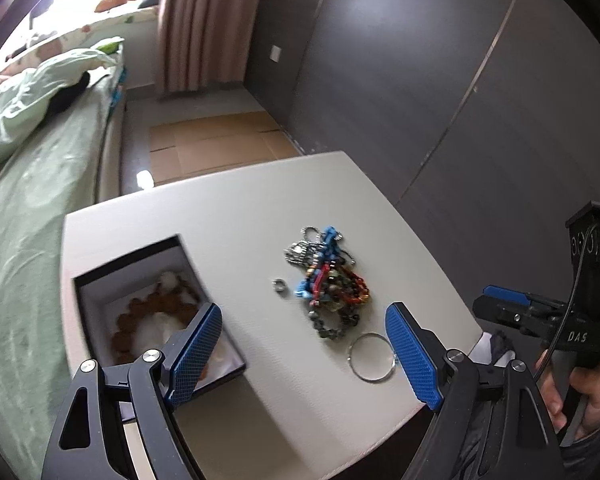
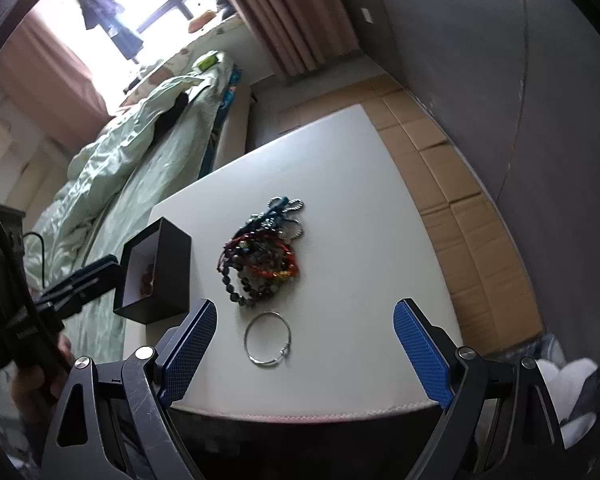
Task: Organize jewelry
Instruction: 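Move both grippers back over the tangled jewelry pile, then grasp a beaded bracelet with the left gripper while the right grasps the red string bracelet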
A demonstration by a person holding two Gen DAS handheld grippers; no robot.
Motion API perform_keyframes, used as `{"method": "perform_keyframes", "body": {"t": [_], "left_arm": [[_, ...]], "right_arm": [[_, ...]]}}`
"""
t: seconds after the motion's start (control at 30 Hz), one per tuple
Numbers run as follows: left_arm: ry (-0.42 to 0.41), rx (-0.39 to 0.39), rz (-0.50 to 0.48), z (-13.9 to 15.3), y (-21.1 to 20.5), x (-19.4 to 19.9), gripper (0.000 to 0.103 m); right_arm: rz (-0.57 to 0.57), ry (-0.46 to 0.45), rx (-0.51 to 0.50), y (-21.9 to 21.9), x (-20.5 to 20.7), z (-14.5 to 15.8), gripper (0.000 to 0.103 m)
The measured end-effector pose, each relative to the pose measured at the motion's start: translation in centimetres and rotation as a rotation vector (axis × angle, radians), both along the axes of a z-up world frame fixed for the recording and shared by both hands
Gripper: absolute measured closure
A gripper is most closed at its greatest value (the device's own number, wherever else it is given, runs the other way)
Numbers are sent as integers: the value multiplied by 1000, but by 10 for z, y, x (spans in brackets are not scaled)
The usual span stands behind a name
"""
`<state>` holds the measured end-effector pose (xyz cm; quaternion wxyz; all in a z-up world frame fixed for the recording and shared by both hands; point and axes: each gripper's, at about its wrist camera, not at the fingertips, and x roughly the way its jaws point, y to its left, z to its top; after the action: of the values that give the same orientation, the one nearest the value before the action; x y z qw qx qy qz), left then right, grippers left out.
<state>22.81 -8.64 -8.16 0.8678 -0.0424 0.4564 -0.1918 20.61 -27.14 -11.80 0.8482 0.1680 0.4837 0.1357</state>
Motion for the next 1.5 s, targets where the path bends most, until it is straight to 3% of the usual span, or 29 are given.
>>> {"method": "perform_keyframes", "body": {"t": [0.27, 0.47, 0.57, 0.77, 1.0, 1.07, 1.17, 1.5], "left_arm": [[65, 33, -44, -30, -28, 20, 45], [100, 76, -54, -47, -41, 34, 47], [121, 102, -58, -56, -47, 38, 60], [166, 137, -84, -66, -54, 35, 62], [163, 211, -106, -75, -64, 32, 64], [180, 171, -102, -77, -62, 33, 66], [191, 129, -87, -75, -54, 35, 94], [131, 31, -84, -45, -41, 33, 94]], "right_arm": [[-49, 16, 34, -13, 4, -7, 13], [-43, 34, 42, -16, 10, -12, 13], [-44, 42, 52, -18, 11, -15, 13], [-40, 57, 65, -21, 14, -20, 13], [-33, 60, 81, -22, 13, -21, 13], [-27, 59, 81, -20, 13, -21, 13], [-15, 61, 78, -14, 15, -22, 13], [17, 79, 96, -1, 21, -28, 15]]}}
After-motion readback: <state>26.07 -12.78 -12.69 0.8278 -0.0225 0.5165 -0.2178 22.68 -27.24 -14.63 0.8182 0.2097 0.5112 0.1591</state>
